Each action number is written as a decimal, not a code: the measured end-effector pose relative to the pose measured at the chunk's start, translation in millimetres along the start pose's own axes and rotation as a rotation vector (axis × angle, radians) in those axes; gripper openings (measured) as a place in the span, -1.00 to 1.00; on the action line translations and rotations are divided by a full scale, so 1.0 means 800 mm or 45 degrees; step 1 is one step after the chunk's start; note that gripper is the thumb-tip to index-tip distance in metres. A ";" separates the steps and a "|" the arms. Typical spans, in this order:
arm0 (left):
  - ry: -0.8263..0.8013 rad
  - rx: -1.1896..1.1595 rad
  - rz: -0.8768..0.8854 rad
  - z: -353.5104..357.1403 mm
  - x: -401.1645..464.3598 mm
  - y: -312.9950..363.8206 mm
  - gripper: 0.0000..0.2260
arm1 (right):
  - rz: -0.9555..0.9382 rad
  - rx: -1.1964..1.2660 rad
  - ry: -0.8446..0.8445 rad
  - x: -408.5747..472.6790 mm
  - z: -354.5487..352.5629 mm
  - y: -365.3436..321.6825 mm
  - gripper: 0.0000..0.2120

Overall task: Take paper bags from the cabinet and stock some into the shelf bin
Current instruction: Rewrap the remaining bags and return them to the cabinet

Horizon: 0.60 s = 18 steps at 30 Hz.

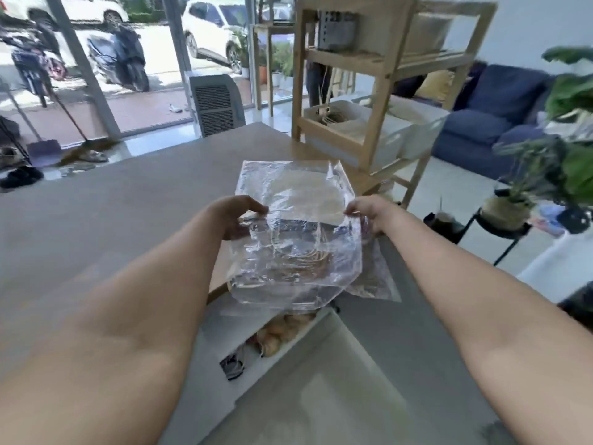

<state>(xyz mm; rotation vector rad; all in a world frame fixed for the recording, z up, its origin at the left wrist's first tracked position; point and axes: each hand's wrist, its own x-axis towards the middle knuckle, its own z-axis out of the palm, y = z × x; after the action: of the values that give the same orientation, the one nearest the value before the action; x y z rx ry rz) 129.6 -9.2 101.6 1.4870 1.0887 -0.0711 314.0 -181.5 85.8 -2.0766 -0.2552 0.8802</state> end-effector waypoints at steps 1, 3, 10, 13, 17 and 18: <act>-0.049 0.006 -0.011 0.021 -0.005 0.000 -0.82 | 0.006 0.021 0.026 -0.010 -0.017 0.016 -0.67; -0.101 0.039 -0.040 0.065 -0.004 -0.003 -0.74 | 0.043 0.067 0.067 -0.032 -0.052 0.053 -0.67; -0.237 0.097 -0.103 0.243 -0.032 -0.055 -0.47 | 0.134 0.090 0.342 -0.077 -0.152 0.211 -0.71; -0.279 0.125 -0.123 0.287 -0.043 -0.088 -0.36 | 0.199 0.062 0.273 -0.086 -0.168 0.259 -0.72; -0.354 0.320 -0.383 0.295 -0.027 -0.152 -0.43 | 0.257 0.048 0.193 -0.084 -0.155 0.311 -0.70; -0.363 0.356 -0.455 0.292 -0.023 -0.170 -0.41 | 0.271 0.046 0.159 -0.079 -0.146 0.322 -0.70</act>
<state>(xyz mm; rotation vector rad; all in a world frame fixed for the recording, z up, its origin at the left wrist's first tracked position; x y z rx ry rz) 155.8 -230.8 -51.4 1.4546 1.1283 -0.6894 312.9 -445.0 -35.5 -2.1422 0.0494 0.8684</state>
